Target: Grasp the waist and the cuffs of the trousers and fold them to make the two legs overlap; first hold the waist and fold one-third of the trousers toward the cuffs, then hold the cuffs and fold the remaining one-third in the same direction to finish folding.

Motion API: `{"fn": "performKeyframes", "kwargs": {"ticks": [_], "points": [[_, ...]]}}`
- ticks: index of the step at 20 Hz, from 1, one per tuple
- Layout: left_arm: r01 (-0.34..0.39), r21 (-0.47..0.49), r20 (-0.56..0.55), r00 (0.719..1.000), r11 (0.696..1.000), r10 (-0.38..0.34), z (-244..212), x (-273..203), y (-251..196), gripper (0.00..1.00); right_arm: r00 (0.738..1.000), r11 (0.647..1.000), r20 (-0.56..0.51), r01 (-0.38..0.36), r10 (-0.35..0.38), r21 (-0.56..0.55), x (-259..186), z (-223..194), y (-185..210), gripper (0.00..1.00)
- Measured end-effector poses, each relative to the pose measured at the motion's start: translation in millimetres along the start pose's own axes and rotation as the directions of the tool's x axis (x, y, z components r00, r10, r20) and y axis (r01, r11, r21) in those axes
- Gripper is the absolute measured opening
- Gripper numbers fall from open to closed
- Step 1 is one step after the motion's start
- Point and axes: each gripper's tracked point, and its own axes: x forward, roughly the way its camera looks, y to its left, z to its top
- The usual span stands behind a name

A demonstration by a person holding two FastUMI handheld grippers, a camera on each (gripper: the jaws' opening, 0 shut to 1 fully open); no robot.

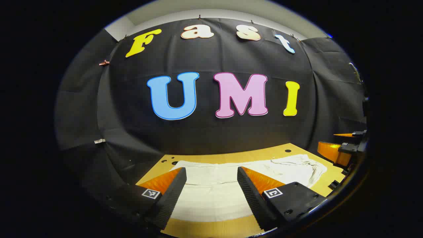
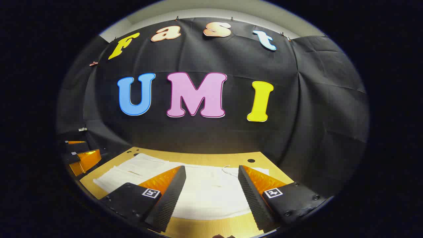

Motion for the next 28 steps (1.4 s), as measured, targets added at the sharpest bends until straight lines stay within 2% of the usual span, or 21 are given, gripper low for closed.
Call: {"fn": "performKeyframes", "kwargs": {"ticks": [5,9,13,16,21,24,28], "points": [[-0.096,-0.053,0.016,0.995,0.994,0.097,4.6,-17.5,16.9,0.98,0.992,0.994,-0.076,-0.106,0.104,-0.023,10.7,-3.3,34.5,0.98],[-0.109,-0.039,-0.025,0.994,0.993,0.108,-13.8,-29.8,21.3,0.98,0.977,0.979,-0.090,-0.197,0.192,-0.046,11.7,-9.1,65.2,0.98],[-0.127,-0.017,-0.005,0.992,0.992,0.127,-7.1,-28.5,28.9,0.98,0.971,0.970,-0.070,-0.235,0.230,-0.065,11.4,-6.0,76.0,0.98],[-0.118,0.007,0.009,0.993,0.993,0.118,-4.9,-24.6,27.2,0.97,0.973,0.970,-0.042,-0.229,0.226,-0.084,11.4,-5.4,70.3,0.98],[-0.071,0.005,-0.028,0.997,0.997,0.071,-17.2,-14.2,11.9,0.98,0.979,0.976,-0.025,-0.205,0.204,-0.075,14.1,-7.2,48.6,0.98],[-0.049,0.028,-0.049,0.998,0.998,0.050,-21.9,-4.2,4.6,0.98,0.968,0.964,-0.032,-0.252,0.250,-0.090,14.6,-15.8,42.5,0.98],[-0.043,0.011,-0.081,0.996,0.999,0.044,-30.4,9.5,-4.7,0.98,0.967,0.942,-0.050,-0.257,0.252,-0.218,20.5,-32.3,13.5,0.98]]}}
